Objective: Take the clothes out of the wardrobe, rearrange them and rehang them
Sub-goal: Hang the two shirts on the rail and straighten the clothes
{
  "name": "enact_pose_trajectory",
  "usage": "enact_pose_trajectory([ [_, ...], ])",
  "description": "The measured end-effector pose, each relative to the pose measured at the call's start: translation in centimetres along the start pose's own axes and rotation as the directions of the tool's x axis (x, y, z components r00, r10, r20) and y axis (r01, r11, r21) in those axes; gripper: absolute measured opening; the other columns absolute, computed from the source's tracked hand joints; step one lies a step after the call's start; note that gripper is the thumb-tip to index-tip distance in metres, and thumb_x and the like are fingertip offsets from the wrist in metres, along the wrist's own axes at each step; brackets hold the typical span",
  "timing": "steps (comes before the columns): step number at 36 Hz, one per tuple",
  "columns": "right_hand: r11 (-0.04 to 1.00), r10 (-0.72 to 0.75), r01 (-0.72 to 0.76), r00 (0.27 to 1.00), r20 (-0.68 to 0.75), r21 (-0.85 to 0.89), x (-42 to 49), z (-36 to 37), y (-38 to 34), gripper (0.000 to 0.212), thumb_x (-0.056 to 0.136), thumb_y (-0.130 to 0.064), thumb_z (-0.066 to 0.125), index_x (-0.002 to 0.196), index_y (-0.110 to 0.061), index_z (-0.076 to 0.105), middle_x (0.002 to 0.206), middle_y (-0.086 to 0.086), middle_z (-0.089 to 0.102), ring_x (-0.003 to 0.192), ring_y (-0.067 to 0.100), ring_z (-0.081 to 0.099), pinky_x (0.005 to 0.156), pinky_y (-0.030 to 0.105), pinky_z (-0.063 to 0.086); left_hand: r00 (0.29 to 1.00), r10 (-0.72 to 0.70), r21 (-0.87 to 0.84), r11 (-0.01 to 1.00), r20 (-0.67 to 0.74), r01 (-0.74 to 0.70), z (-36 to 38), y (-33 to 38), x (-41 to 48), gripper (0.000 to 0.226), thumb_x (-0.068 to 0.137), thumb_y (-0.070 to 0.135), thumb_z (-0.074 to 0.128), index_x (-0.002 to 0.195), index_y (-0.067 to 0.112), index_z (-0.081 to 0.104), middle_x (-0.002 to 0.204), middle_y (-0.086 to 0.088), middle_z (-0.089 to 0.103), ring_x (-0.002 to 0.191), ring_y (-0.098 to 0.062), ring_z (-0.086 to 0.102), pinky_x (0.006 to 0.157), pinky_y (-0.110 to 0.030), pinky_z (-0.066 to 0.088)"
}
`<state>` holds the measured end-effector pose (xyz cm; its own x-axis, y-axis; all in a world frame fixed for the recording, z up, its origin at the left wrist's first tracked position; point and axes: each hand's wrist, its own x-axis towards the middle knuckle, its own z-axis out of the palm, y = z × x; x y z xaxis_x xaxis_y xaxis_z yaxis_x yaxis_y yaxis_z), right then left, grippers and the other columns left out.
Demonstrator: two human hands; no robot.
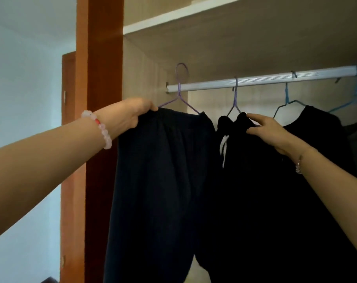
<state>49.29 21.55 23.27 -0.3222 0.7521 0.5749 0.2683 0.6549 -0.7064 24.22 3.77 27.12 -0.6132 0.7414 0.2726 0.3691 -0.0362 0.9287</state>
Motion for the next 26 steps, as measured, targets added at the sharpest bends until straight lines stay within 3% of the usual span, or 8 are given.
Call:
enact_pose_trajectory([
  [5, 1.0, 0.025, -0.025, 0.999, 0.044, -0.001, 0.0, 0.0, 0.6, 0.052, 0.091, -0.002, 0.049, 0.141, -0.014, 0.041, 0.127, 0.002, 0.056, 0.099, 0.013, 0.058, 0.087, 0.023, 0.045, 0.999, 0.032, -0.029, 0.999, -0.01, -0.032, 1.9, 1.9, 3.8, 0.02, 0.094, 0.014, 0.046, 0.074, 0.008, 0.048, 0.077, -0.01, 0.049, 0.064, -0.02, 0.046, 0.052, -0.031, 0.036],
  [7, 1.0, 0.006, -0.005, 0.998, 0.065, -0.023, 0.1, 0.0, 0.9, 0.049, 0.091, -0.001, 0.048, 0.137, -0.016, 0.046, 0.121, 0.004, 0.06, 0.094, 0.012, 0.061, 0.085, 0.023, 0.048, 0.998, 0.057, -0.024, 0.998, -0.013, -0.057, 2.7, 2.5, 5.2, 0.014, 0.094, 0.011, 0.045, 0.083, 0.006, 0.053, 0.076, -0.009, 0.049, 0.063, -0.019, 0.046, 0.051, -0.03, 0.037],
  [10, 0.997, -0.018, 0.023, 0.998, 0.064, -0.078, 0.3, 0.2, 1.2, 0.049, 0.09, -0.003, 0.048, 0.138, -0.017, 0.047, 0.123, 0.004, 0.06, 0.106, 0.017, 0.06, 0.092, 0.026, 0.047, 0.995, 0.099, -0.046, 0.994, -0.019, -0.1, 4.1, 2.9, 7.1, 0.019, 0.093, 0.008, 0.047, 0.11, 0.006, 0.055, 0.076, -0.01, 0.05, 0.065, -0.021, 0.049, 0.059, -0.033, 0.043],
  [14, 0.992, -0.029, 0.039, 0.997, 0.076, -0.121, 0.5, 0.7, 1.4, 0.053, 0.09, -0.007, 0.049, 0.141, -0.017, 0.041, 0.128, 0.002, 0.058, 0.114, 0.016, 0.056, 0.096, 0.025, 0.044, 0.982, 0.184, -0.059, 0.981, -0.042, -0.186, 6.5, 2.7, 9.6, 0.036, 0.091, 0.0, 0.048, 0.127, -0.003, 0.049, 0.094, -0.015, 0.054, 0.089, -0.026, 0.051, 0.077, -0.031, 0.044],
  [16, 0.988, -0.028, 0.039, 0.997, 0.077, -0.151, 0.7, 0.8, 1.6, 0.055, 0.09, -0.01, 0.049, 0.143, -0.018, 0.039, 0.129, 0.001, 0.057, 0.117, 0.016, 0.055, 0.099, 0.027, 0.044, 0.975, 0.212, -0.053, 0.975, -0.065, -0.216, 7.6, 2.4, 10.4, 0.037, 0.091, -0.001, 0.048, 0.128, -0.003, 0.047, 0.104, -0.017, 0.054, 0.092, -0.028, 0.052, 0.077, -0.03, 0.043],
  [22, 0.983, -0.02, 0.028, 0.999, 0.046, -0.182, 0.9, 1.1, 2.3, 0.058, 0.091, -0.014, 0.048, 0.146, -0.022, 0.033, 0.127, -0.003, 0.055, 0.111, 0.013, 0.055, 0.092, 0.022, 0.042, 0.977, 0.204, 0.011, 0.979, -0.057, -0.204, 8.7, 1.2, 13.0, 0.031, 0.089, 0.003, 0.052, 0.119, -0.004, 0.054, 0.104, -0.021, 0.059, 0.09, -0.03, 0.057, 0.079, -0.036, 0.049],
  [25, 0.992, -0.021, 0.025, 0.999, 0.037, -0.121, 0.6, 1.5, 2.3, 0.056, 0.092, -0.011, 0.047, 0.145, -0.023, 0.034, 0.128, -0.002, 0.055, 0.109, 0.011, 0.056, 0.093, 0.021, 0.044, 0.982, 0.189, 0.061, 0.98, 0.011, -0.189, 8.5, -0.2, 13.5, 0.031, 0.09, 0.006, 0.054, 0.119, -0.005, 0.054, 0.09, -0.016, 0.058, 0.079, -0.027, 0.057, 0.068, -0.034, 0.048],
  [26, 0.994, -0.017, 0.02, 0.999, 0.034, -0.109, 0.6, 1.6, 2.3, 0.055, 0.092, -0.011, 0.047, 0.145, -0.023, 0.034, 0.125, -0.003, 0.055, 0.103, 0.007, 0.057, 0.088, 0.016, 0.045, 0.984, 0.173, 0.078, 0.981, 0.044, -0.176, 8.5, -0.8, 13.7, 0.033, 0.09, 0.007, 0.055, 0.121, -0.005, 0.052, 0.093, -0.016, 0.058, 0.085, -0.029, 0.058, 0.069, -0.032, 0.047],
])
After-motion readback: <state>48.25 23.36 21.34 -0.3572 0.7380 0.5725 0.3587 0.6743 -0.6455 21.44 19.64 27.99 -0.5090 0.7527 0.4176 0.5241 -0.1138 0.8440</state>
